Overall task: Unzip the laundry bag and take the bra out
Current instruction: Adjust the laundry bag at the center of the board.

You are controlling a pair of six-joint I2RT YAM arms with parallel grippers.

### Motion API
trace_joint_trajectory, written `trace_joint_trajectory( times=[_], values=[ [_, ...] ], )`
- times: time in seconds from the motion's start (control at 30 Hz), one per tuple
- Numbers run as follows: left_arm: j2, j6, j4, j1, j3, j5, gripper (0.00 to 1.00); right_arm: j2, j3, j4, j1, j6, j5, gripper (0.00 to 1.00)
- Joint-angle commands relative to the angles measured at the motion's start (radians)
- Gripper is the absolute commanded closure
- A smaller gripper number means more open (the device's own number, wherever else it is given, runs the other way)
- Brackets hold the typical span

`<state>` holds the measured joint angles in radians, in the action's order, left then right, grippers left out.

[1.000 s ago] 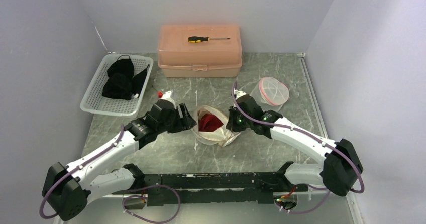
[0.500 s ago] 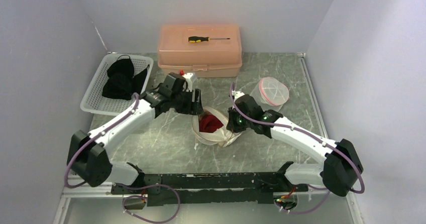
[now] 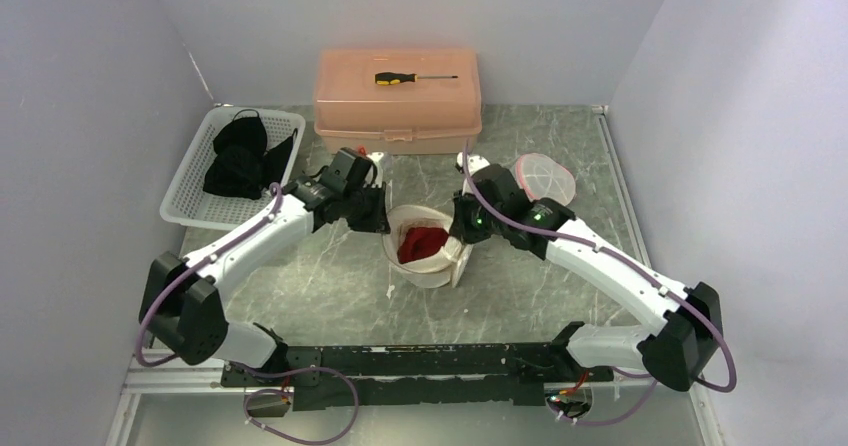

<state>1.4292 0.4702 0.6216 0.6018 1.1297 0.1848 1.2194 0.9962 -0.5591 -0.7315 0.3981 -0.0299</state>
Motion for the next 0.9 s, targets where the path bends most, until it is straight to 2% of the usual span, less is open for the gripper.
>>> trace_joint_trajectory(
  times=[0.0,0.2,0.4,0.53,0.67,0.73,0.87],
  values=[
    [-0.155,0.099,-0.050,-0.002,0.049,-0.013,0.97,-0.004,0.168,-0.065,0.003,-0.037,0.075,0.98],
    [-0.277,0.223,-0.072,0.009,0.037,-0.043,0.97,0.001,0.304,-0.082,0.003,-0.038,0.111,1.00],
    [-0.366,0.310,-0.133,0.029,-0.134,-0.176,0.97,0.061,0.154,0.001,0.003,0.004,0.126,0.99],
    [-0.346,0.367,-0.185,0.031,-0.269,-0.179,0.97,0.077,0.037,0.084,0.002,0.048,0.121,0.98],
    [-0.369,0.393,-0.243,0.033,-0.357,-0.167,0.97,0.071,-0.004,0.097,0.001,0.059,0.126,0.97],
    [-0.386,0.385,-0.240,0.033,-0.363,-0.174,0.97,0.053,-0.018,0.092,-0.002,0.060,0.134,0.91],
    [-0.391,0.362,-0.230,0.033,-0.356,-0.168,0.97,-0.017,-0.036,0.075,-0.008,0.070,0.166,0.62]
  ],
)
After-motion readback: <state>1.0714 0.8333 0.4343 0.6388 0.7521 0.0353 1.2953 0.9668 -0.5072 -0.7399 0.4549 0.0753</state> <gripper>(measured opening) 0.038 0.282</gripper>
